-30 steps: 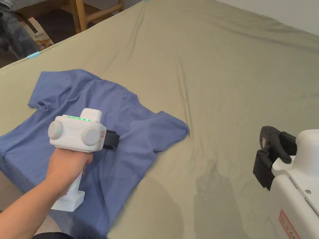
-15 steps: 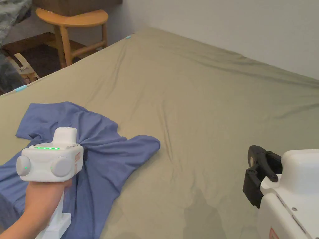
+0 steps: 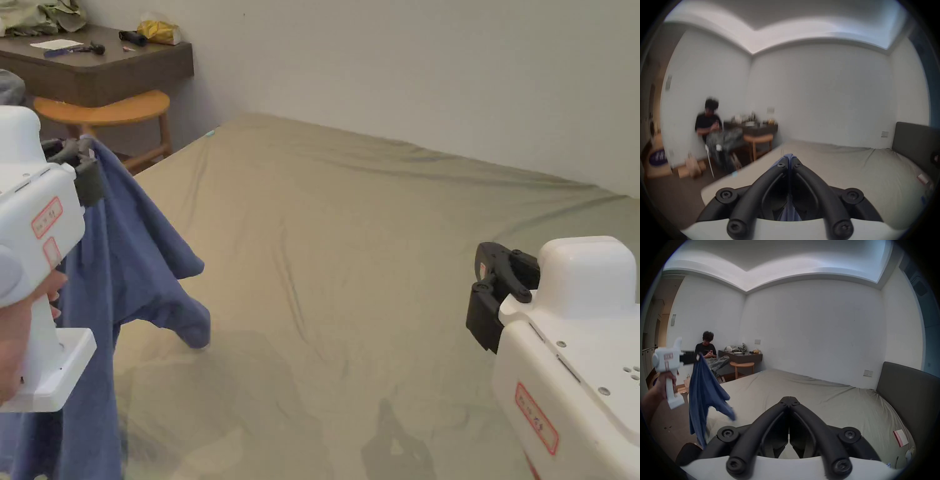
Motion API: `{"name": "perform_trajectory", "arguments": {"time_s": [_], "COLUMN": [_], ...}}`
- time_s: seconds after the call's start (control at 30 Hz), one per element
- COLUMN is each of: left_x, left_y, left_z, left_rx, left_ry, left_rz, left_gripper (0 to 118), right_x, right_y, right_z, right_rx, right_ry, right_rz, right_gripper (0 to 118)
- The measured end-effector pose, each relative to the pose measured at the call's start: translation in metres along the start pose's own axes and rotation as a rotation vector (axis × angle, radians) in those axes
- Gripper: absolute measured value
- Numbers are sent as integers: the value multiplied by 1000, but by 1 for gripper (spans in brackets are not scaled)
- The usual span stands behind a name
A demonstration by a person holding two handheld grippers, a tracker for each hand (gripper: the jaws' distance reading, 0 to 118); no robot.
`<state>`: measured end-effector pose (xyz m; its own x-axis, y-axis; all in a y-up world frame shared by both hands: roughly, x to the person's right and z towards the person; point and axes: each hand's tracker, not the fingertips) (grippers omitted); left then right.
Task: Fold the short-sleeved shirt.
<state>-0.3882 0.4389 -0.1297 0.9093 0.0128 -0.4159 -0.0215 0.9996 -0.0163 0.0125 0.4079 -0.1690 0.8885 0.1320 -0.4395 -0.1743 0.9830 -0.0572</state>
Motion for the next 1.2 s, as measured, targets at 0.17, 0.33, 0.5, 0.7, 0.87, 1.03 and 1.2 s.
{"name": "perform_trajectory", "arguments": {"time_s": [0.17, 0.33, 0.5, 0.7, 0.87, 1.03, 1.2], "left_x": [45, 80, 114, 163, 222, 306, 392], "left_y": [85, 138, 157, 152, 123, 53, -65], "left_z": [21, 30, 25, 3, -26, -52, -81], "left_rx": [193, 300, 329, 325, 253, 130, -94], "left_ry": [-86, -164, -244, -360, -479, -624, -724], "left_rz": [-167, -236, -275, -316, -324, -377, -494], "left_gripper": [0, 0, 0, 0, 0, 0, 0], "right_x": [17, 37, 61, 86, 101, 118, 138], "right_y": [8, 10, 10, 5, -4, -20, -47], "right_z": [27, 51, 71, 88, 91, 83, 62], "right_rx": [54, 86, 101, 99, 70, 30, -47], "right_ry": [-43, -108, -185, -277, -327, -368, -382], "right_rz": [-32, -37, -64, -66, -63, -70, -92], "right_gripper": [1, 1, 1, 1, 1, 1, 1]}}
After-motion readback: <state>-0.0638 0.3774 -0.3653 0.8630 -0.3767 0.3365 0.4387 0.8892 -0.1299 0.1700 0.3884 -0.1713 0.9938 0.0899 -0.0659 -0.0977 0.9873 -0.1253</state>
